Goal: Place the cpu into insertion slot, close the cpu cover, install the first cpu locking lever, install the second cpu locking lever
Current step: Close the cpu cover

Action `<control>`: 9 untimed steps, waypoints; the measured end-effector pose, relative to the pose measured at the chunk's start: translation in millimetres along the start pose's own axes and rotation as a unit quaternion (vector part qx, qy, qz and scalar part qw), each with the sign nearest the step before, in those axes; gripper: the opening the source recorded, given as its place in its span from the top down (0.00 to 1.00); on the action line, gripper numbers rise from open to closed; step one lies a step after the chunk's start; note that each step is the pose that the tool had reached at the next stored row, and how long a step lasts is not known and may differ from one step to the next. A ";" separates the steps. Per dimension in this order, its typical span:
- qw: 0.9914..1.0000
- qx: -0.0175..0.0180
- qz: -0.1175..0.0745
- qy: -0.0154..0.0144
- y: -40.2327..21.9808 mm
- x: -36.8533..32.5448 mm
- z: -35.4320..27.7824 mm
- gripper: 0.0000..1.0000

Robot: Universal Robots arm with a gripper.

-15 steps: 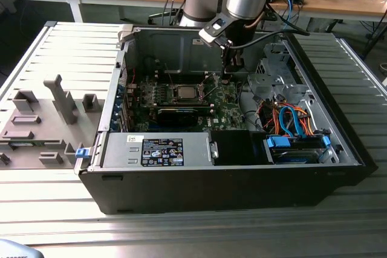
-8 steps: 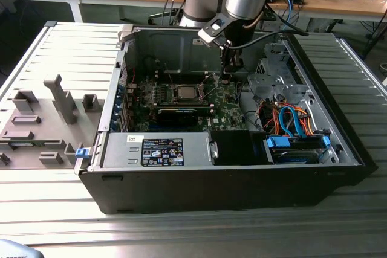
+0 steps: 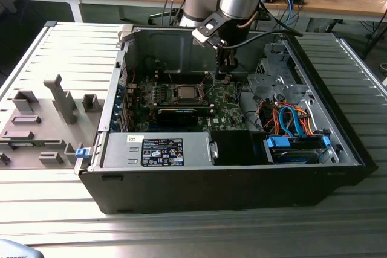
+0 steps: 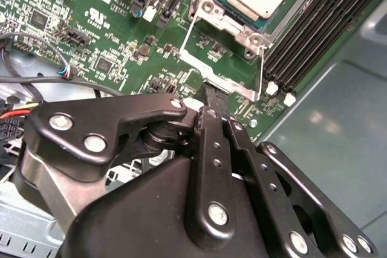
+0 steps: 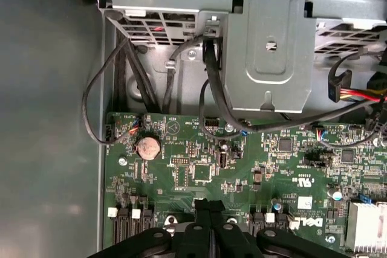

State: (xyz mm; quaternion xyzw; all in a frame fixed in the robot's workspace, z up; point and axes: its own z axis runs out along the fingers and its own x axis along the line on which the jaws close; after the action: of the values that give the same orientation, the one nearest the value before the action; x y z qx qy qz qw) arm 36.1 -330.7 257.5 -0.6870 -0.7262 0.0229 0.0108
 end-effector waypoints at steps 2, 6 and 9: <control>1.000 0.000 0.000 0.000 -4.0 0.2 0.2 0.89; 1.000 0.000 0.000 0.000 -11.9 0.7 0.6 0.89; 1.000 0.000 0.000 0.000 -15.1 0.8 0.7 0.89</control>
State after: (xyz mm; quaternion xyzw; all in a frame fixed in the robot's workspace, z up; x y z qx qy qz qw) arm 21.0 -330.7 257.5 -0.6870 -0.7262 0.0228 0.0107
